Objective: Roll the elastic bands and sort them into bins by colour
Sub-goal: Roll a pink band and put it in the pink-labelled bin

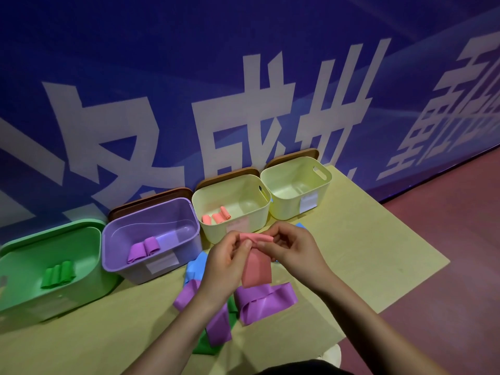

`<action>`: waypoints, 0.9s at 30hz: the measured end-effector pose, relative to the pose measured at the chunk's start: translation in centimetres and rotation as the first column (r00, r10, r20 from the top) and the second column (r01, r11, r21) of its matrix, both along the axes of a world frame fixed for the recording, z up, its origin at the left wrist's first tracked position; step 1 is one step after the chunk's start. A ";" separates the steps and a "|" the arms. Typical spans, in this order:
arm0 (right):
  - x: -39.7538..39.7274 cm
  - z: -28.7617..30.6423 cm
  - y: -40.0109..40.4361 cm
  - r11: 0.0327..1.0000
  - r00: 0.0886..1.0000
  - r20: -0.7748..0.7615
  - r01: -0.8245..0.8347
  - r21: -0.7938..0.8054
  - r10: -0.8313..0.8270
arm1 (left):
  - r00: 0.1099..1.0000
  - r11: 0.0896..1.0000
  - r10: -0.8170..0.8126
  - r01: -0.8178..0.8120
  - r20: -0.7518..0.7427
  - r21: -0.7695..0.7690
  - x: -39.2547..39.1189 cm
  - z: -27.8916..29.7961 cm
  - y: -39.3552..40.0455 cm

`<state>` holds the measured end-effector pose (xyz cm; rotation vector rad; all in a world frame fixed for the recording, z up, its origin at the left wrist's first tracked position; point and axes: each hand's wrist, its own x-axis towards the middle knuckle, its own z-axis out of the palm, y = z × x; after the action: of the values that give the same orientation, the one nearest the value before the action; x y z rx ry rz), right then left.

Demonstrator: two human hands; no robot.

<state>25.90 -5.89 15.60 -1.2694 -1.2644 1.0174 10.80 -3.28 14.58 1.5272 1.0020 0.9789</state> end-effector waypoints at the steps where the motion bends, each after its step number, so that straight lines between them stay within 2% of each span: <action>1: -0.1 0.0 0.0 1.000 1.000 0.006 0.009 0.025 -0.009 | 1.000 1.000 0.008 -0.008 0.027 -0.016 0.1 -0.1 0.0; 3: -0.3 -0.1 0.1 0.997 0.998 0.035 0.043 0.064 -0.045 | 0.994 0.992 0.047 -0.035 0.100 -0.119 0.4 -0.1 0.0; 6: -0.2 -0.3 0.4 0.983 0.981 0.147 0.102 0.155 -0.126 | 0.957 0.926 0.143 -0.039 0.251 -0.376 1.0 0.3 -0.2; 8: 0.2 -0.4 0.5 0.966 0.956 0.242 0.110 0.233 -0.167 | 0.952 0.879 0.182 -0.046 0.245 -0.475 1.2 0.5 -0.4; 11: 0.7 -0.9 0.4 0.943 0.907 0.376 0.063 0.327 -0.191 | 0.957 0.867 0.151 -0.007 0.249 -0.498 0.9 0.6 -0.6; 14: 0.8 -1.4 0.2 0.921 0.868 0.447 0.029 0.389 -0.216 | 0.957 0.871 0.120 0.025 0.262 -0.490 0.6 0.7 -0.4; 18: 1.1 -1.2 0.0 0.918 0.857 0.502 -0.103 0.383 -0.114 | 0.965 0.888 0.140 -0.024 0.221 -0.460 0.5 0.3 -0.4; 21: 0.9 -0.7 -0.5 0.963 0.921 0.388 -0.120 0.241 0.017 | 0.963 0.901 0.159 -0.052 0.217 -0.431 0.3 0.4 -0.3; 24: 0.4 -0.3 -0.7 0.996 0.986 0.162 -0.054 0.067 0.042 | 0.972 0.928 0.108 -0.023 0.209 -0.372 0.2 0.8 -0.5; 27: 0.2 0.1 -0.7 0.991 0.992 0.032 -0.117 -0.059 0.119 | 0.986 0.950 0.044 0.009 0.163 -0.311 0.1 1.1 -0.9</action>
<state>26.10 -6.55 15.67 -1.2734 -1.3593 1.1264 10.91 -4.18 15.68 1.1574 0.9977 0.8973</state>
